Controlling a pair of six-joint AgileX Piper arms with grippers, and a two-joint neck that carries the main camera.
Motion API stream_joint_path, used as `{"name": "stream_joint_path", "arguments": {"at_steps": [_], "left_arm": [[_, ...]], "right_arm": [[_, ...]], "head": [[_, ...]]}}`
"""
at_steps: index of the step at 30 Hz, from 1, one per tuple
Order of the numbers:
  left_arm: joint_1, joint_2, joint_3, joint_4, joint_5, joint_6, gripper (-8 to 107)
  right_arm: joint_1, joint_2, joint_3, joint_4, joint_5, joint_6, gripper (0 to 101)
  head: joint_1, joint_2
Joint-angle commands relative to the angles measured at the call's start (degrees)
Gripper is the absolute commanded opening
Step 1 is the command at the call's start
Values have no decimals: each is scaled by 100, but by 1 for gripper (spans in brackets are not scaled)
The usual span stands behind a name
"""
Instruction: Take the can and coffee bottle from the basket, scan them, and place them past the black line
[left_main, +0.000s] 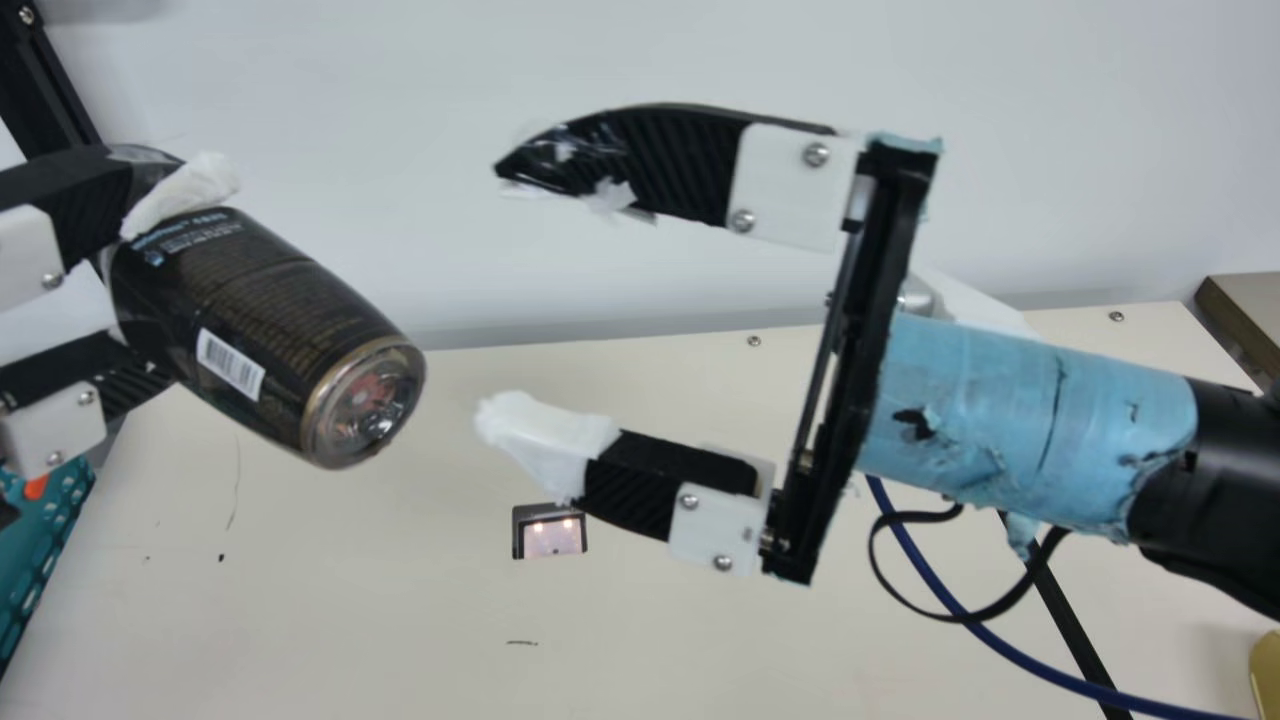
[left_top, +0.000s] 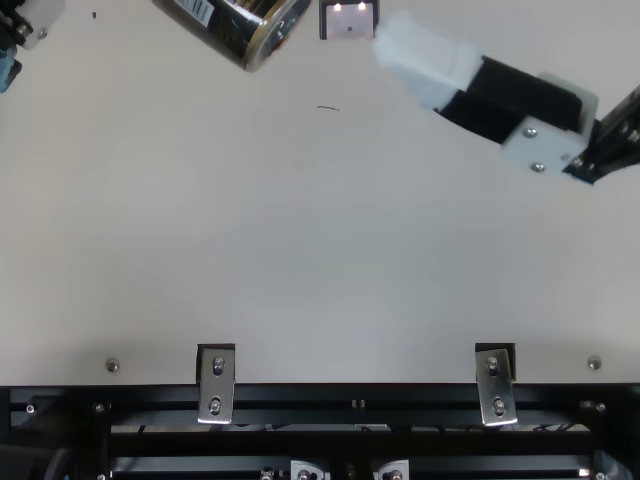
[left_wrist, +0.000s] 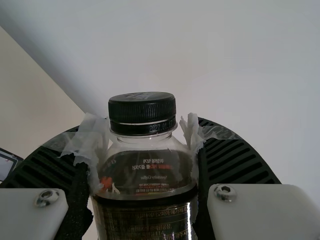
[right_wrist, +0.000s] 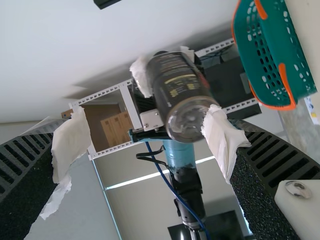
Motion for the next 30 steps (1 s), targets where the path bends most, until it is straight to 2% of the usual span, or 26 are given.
{"name": "stream_joint_path", "arguments": {"at_steps": [1,11,24,30], "left_arm": [[0,0,0,0,0,0,10],[0,0,0,0,0,0,10],[0,0,0,0,0,0,10],[0,0,0,0,0,0,10]], "right_arm": [[-24,79,167,3,148,-177,101],[-4,182,201,-65,137,-246,101],[719,718,-92,2,-319,-327,101],[870,852,-325,3,-394,-198,101]], "head": [[-14,-3],[-14,-3],[-14,-3],[-14,-3]]}}
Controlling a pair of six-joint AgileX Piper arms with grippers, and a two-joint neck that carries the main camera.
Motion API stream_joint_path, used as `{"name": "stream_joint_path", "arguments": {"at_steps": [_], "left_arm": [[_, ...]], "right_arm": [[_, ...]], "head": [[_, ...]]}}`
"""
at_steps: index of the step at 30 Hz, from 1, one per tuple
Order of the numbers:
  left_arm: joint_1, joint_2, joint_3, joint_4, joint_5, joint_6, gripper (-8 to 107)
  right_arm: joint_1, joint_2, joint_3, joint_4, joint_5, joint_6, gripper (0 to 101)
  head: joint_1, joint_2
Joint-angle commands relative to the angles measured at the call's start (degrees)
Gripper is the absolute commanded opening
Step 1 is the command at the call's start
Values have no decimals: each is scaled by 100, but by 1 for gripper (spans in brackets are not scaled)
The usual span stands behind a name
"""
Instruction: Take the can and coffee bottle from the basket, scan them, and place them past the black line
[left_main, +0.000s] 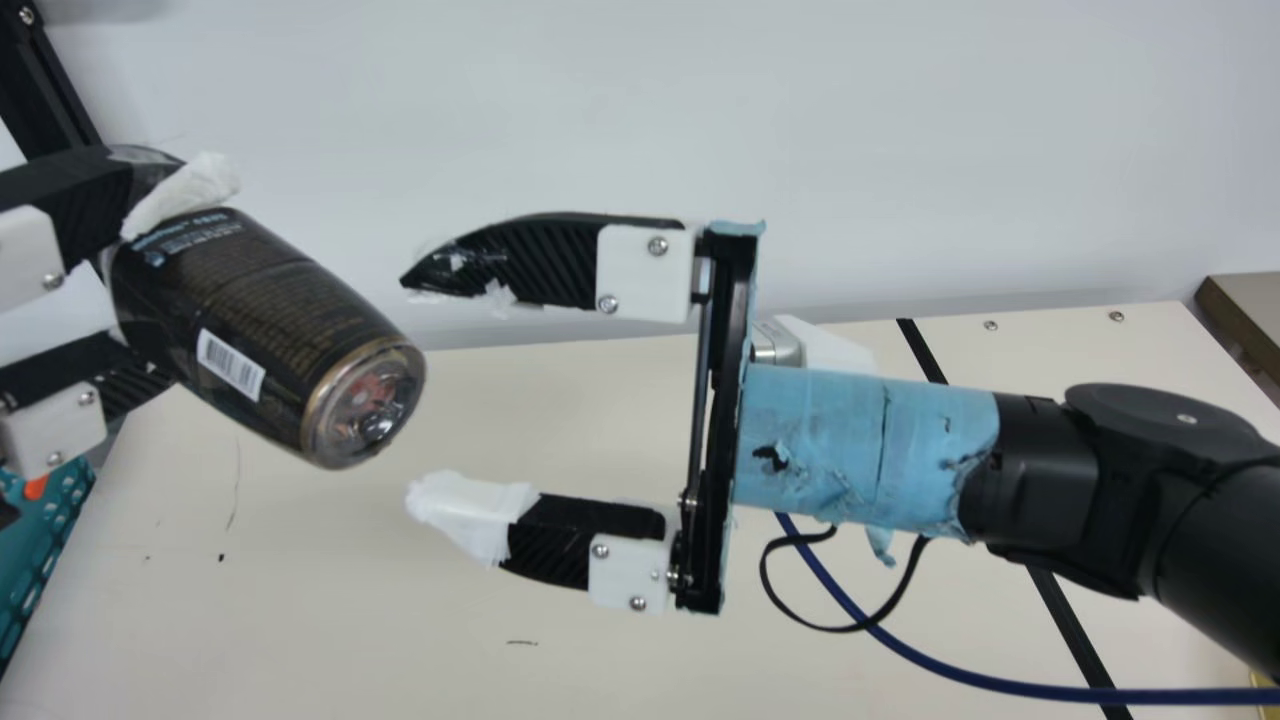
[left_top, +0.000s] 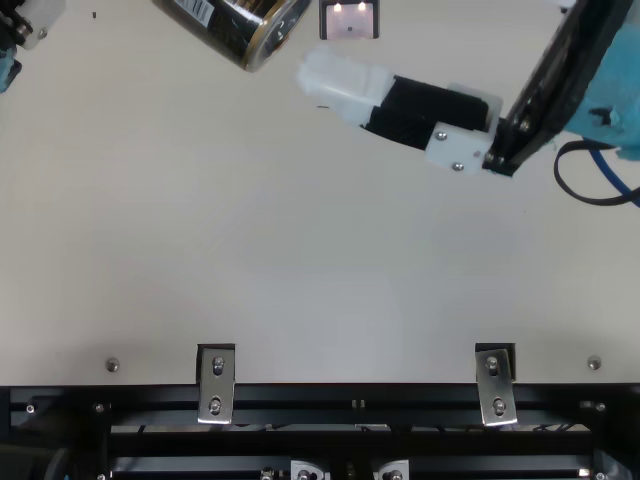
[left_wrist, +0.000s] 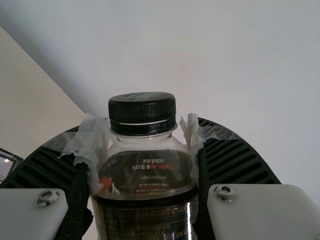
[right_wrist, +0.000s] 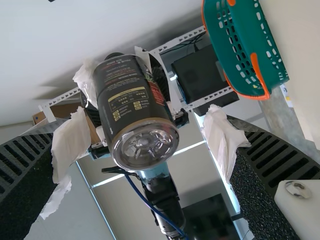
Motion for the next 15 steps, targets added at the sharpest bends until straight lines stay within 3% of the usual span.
{"name": "stream_joint_path", "arguments": {"at_steps": [1,15], "left_arm": [[0,0,0,0,0,0,10],[0,0,0,0,0,0,10]], "right_arm": [[39,37,-79,-19,-20,54,101],[411,319,-644,-19,-127,523,101]], "head": [[-14,-3],[-14,-3]]}}
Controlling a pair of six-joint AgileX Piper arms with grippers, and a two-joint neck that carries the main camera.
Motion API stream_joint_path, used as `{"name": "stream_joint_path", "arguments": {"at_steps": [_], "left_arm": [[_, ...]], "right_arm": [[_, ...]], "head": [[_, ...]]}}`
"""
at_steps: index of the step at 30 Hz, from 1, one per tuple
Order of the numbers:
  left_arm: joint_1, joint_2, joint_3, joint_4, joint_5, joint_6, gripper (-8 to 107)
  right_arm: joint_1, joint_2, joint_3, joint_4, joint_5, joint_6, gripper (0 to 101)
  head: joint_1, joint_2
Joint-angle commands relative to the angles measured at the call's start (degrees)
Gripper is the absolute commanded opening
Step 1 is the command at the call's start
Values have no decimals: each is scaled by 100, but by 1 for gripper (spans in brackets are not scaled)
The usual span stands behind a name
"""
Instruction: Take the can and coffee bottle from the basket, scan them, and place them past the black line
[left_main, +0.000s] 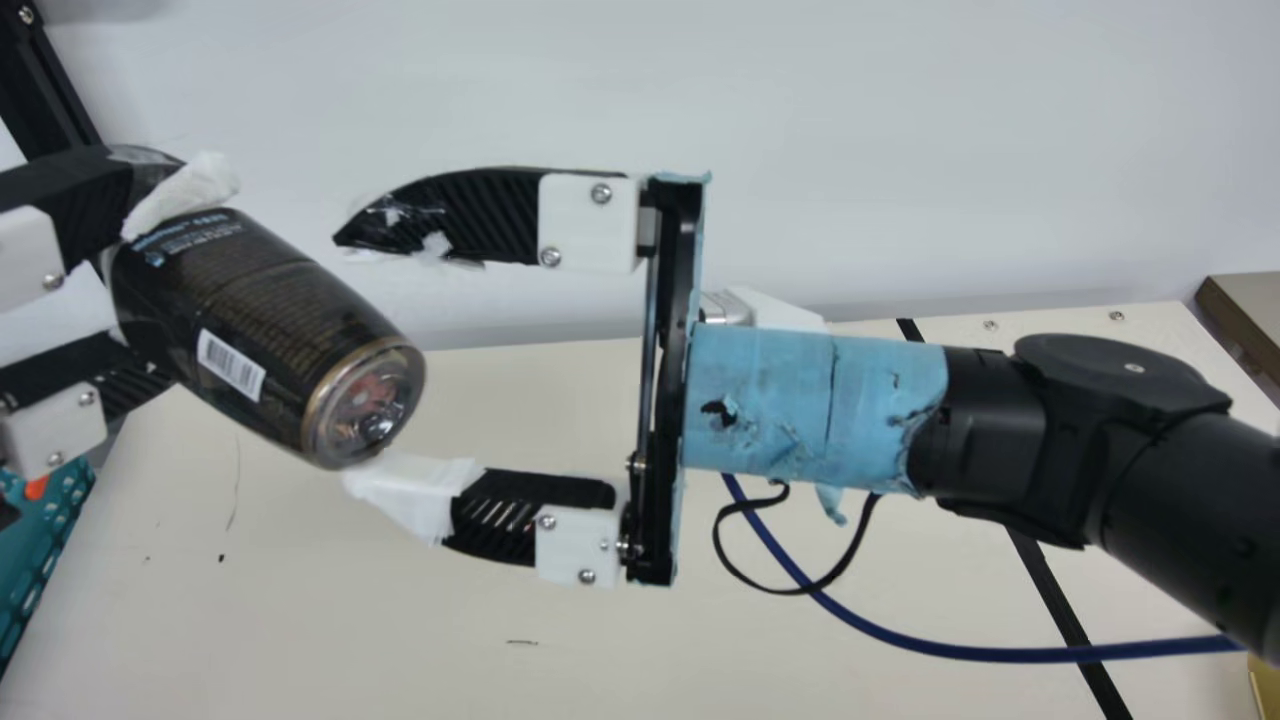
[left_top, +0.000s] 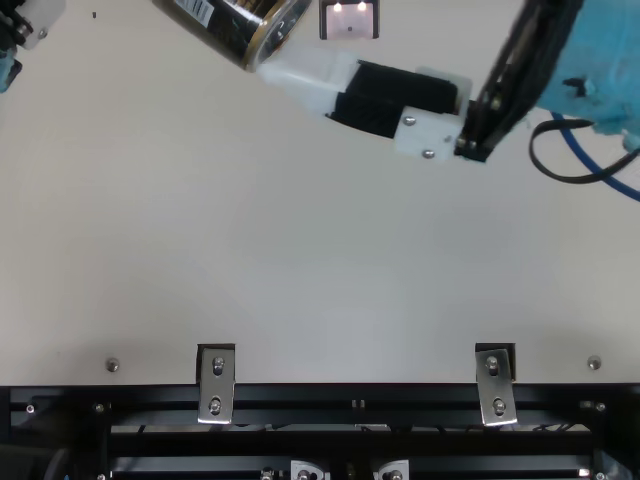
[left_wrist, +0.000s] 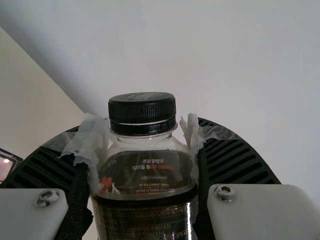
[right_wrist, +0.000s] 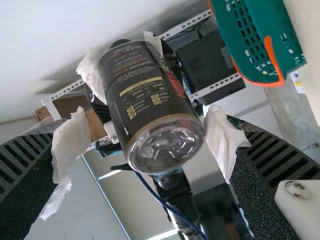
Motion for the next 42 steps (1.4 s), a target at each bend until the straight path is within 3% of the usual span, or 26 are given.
{"name": "stream_joint_path", "arguments": {"at_steps": [1,13,31,37,42], "left_arm": [[0,0,0,0,0,0,10],[0,0,0,0,0,0,10],[0,0,0,0,0,0,10],[0,0,0,0,0,0,10],[0,0,0,16,-13,10,10]], "right_arm": [[71,38,-72,0,-39,65,101],[421,298,-430,0,-243,349,101],[509,369,-406,0,-317,381,101],[538,368,-379,-289,-288,100,101],[547,347,-320,-489,-212,-700,101]], "head": [[-14,-3],[-14,-3],[-14,-3],[-14,-3],[-14,-3]]}}
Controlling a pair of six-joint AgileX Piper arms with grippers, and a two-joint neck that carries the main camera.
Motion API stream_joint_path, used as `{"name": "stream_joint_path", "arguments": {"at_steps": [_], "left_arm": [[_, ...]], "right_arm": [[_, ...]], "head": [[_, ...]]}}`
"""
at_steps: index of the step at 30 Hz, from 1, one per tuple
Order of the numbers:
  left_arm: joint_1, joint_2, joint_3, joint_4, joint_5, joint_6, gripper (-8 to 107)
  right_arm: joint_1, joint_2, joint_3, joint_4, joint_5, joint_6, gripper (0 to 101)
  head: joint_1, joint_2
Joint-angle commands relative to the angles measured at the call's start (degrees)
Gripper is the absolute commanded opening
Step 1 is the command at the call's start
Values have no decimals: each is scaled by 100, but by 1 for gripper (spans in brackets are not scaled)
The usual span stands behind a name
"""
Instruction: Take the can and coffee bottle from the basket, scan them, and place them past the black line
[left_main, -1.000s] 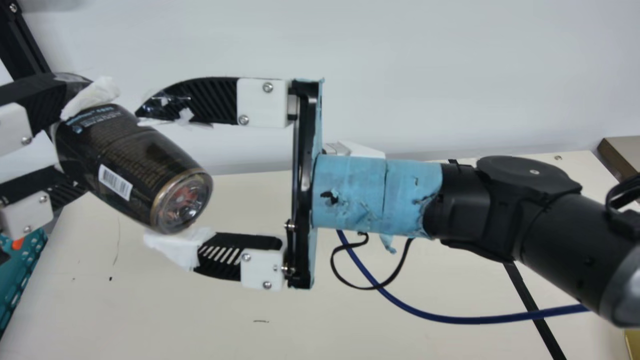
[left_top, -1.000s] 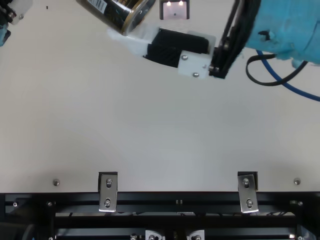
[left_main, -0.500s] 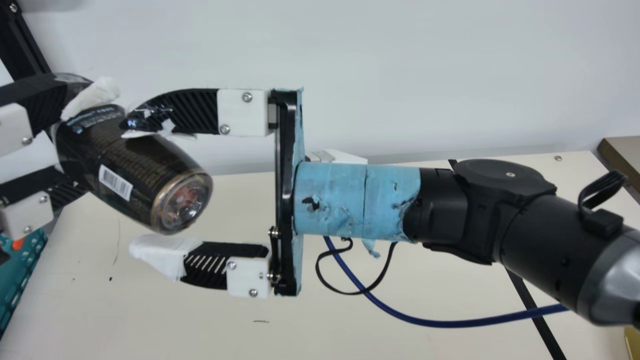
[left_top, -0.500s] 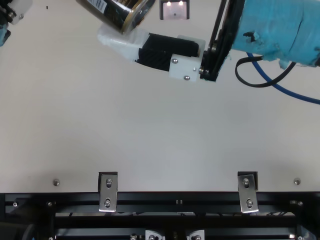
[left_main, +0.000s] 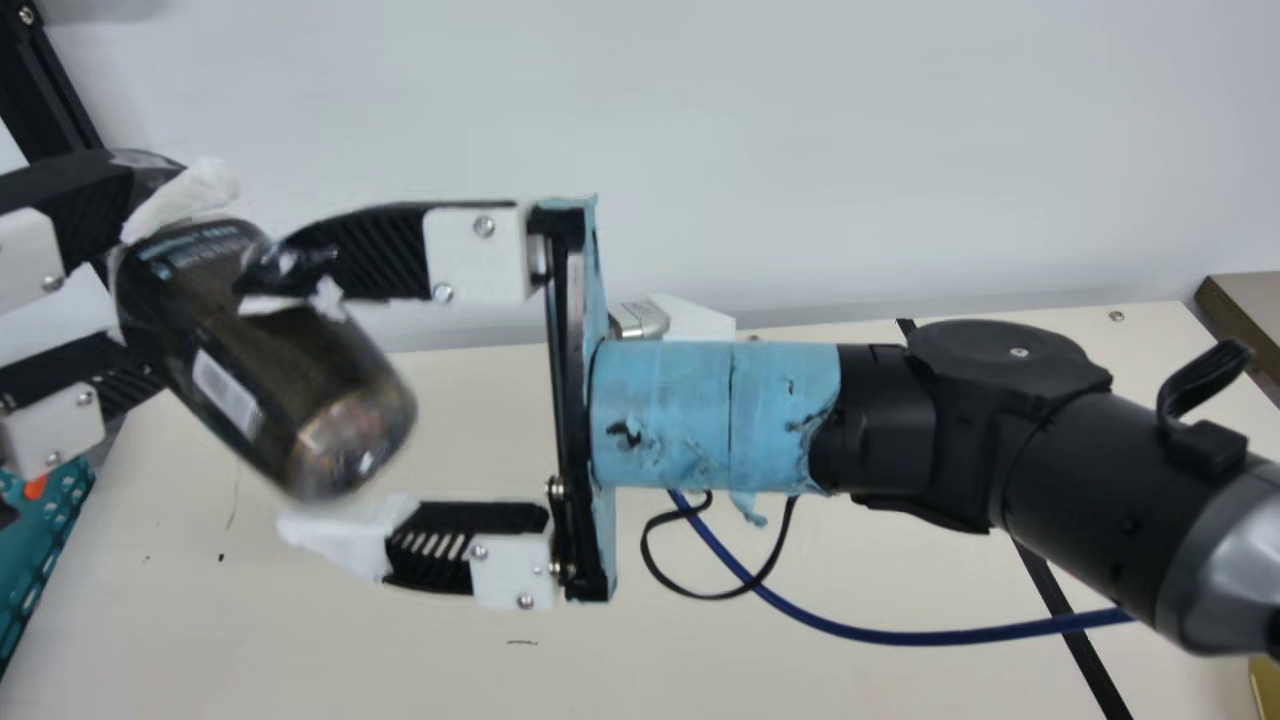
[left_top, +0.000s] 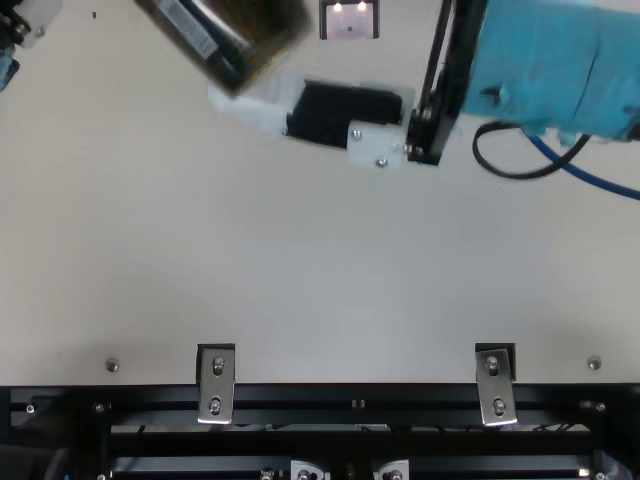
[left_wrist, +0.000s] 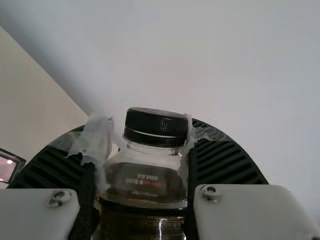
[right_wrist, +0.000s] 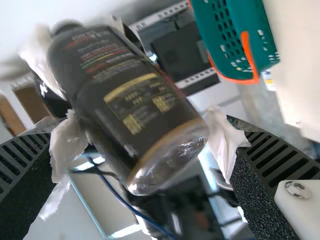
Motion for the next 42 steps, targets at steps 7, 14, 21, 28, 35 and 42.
{"name": "stream_joint_path", "arguments": {"at_steps": [7,14,21,28,35,42], "left_arm": [[0,0,0,-2,-2,-6,10],[0,0,0,-2,-2,-6,10],[0,0,0,-2,-2,-6,10],[0,0,0,-2,-2,-6,10],[0,0,0,-2,-2,-6,10],[0,0,0,-2,-2,-6,10]], "right_arm": [[0,0,9,-58,23,-405,101],[0,0,9,-112,28,-410,101],[0,0,9,-133,28,-410,101],[0,0,9,-152,28,-410,101],[-107,-51,65,105,28,-600,101],[-143,-71,110,238,-23,-726,101]], "head": [[-14,-3],[-14,-3],[-14,-3],[-14,-3],[-14,-3],[-14,-3]]}}
